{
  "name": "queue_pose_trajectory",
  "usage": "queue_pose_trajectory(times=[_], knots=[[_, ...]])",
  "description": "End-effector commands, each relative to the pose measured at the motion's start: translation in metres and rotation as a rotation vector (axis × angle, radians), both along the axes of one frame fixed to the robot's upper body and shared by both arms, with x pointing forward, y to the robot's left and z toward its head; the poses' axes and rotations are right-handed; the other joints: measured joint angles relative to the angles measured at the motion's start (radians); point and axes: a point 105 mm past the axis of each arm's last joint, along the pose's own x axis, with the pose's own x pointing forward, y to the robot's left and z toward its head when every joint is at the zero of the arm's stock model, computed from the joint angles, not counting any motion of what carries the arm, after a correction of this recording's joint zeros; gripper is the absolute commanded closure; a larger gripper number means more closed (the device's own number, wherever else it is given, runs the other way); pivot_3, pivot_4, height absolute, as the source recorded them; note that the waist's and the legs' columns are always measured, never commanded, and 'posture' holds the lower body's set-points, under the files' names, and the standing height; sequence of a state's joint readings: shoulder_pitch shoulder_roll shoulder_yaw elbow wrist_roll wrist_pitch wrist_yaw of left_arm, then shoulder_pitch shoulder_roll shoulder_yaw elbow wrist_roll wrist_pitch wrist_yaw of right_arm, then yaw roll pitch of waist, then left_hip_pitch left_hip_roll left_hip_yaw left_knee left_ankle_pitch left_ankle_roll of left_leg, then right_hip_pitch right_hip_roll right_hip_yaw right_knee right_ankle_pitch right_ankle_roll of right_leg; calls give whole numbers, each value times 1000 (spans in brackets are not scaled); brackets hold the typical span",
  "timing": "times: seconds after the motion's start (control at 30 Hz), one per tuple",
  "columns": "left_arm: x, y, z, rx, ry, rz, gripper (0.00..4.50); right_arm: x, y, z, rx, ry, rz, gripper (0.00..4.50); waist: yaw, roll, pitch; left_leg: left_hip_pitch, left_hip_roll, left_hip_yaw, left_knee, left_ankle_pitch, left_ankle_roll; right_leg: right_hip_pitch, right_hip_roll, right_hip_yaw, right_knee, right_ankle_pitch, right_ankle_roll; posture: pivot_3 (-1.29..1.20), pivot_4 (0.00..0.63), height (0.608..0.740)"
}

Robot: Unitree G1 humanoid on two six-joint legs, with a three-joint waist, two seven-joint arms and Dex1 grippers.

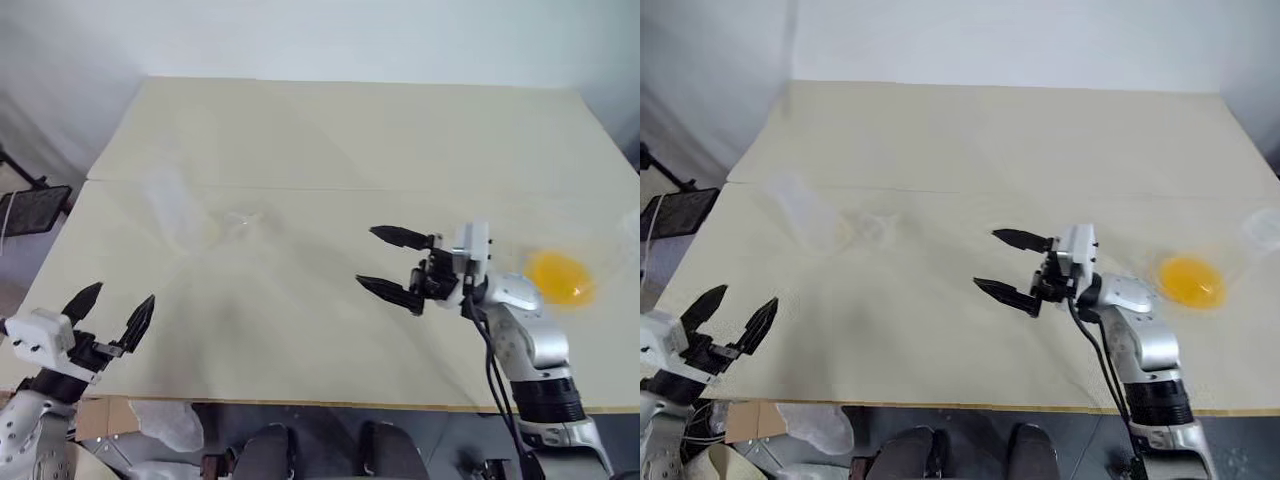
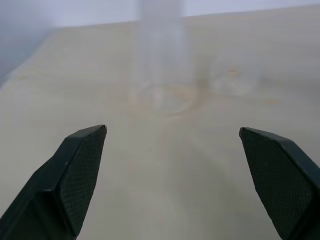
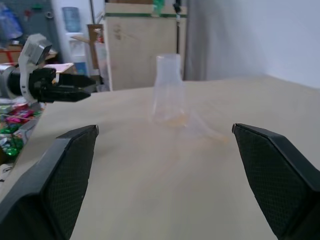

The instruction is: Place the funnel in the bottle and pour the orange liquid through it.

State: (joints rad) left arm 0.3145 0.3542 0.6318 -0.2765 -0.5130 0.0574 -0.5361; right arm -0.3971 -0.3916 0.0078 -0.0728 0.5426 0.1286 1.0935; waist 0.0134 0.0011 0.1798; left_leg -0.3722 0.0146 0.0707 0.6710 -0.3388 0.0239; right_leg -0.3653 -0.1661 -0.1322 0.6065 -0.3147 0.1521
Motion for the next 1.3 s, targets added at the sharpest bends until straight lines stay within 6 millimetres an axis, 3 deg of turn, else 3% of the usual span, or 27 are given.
queue_pose_trajectory(times=[0.03, 0.13, 0.53, 0.77, 0.93, 1.07, 1.2, 1.3], knots=[[-5, -1, 17, -1, -75, 42, 0, 2, 4, 6, 0, -36, 0, 14, 8, 0, 0, -1, 0, -1, 3, -2, 0, 1, 0, -1, 0, 0, 0, 0, 150, 740], [6, -9, 24, 0, -97, 36, 0, 2, 5, 4, -14, -33, 11, 14, 10, 0, 0, -1, 1, -3, 7, -5, 0, 3, 1, -2, 0, 0, 0, 0, 150, 740], [110, -18, 72, -41, -83, -3, 0, -1, 5, 3, -10, -36, 18, 14, -10, -1, 0, 0, -1, -2, 10, -6, -1, 4, 5, -3, 3, 0, 0, 0, 150, 740], [137, -24, 85, -40, -71, -69, 0, -6, 4, 3, 6, -35, 2, 14, -16, -1, 0, 0, 0, -2, 9, -6, -2, 3, 5, -3, 3, 0, 0, 0, 150, 740], [145, -26, 86, -16, -63, -90, 0, -7, 4, 2, 13, -33, -12, 14, -16, -1, 0, 0, -1, -2, 9, -6, -2, 3, 5, -3, 3, 0, 0, 0, 150, 740], [148, -27, 88, -25, -65, -99, 833, -7, 3, 2, 21, -33, -31, 0, -16, -1, 0, 0, -1, -2, 10, -6, -2, 3, 5, -3, 3, 0, 0, 0, 150, 740], [147, -26, 85, -13, -50, -103, 2069, -8, 2, 1, 18, -29, -36, 0, -16, -1, 0, 0, -1, -2, 9, -6, -2, 3, 5, -3, 3, 0, 0, 0, 150, 740], [142, -27, 104, -14, -141, -143, 2181, -9, -1, 1, 17, -32, -57, 0, -16, -1, 0, 0, -1, -2, 9, -6, -2, 3, 5, -3, 3, 0, 0, 0, 150, 740]])
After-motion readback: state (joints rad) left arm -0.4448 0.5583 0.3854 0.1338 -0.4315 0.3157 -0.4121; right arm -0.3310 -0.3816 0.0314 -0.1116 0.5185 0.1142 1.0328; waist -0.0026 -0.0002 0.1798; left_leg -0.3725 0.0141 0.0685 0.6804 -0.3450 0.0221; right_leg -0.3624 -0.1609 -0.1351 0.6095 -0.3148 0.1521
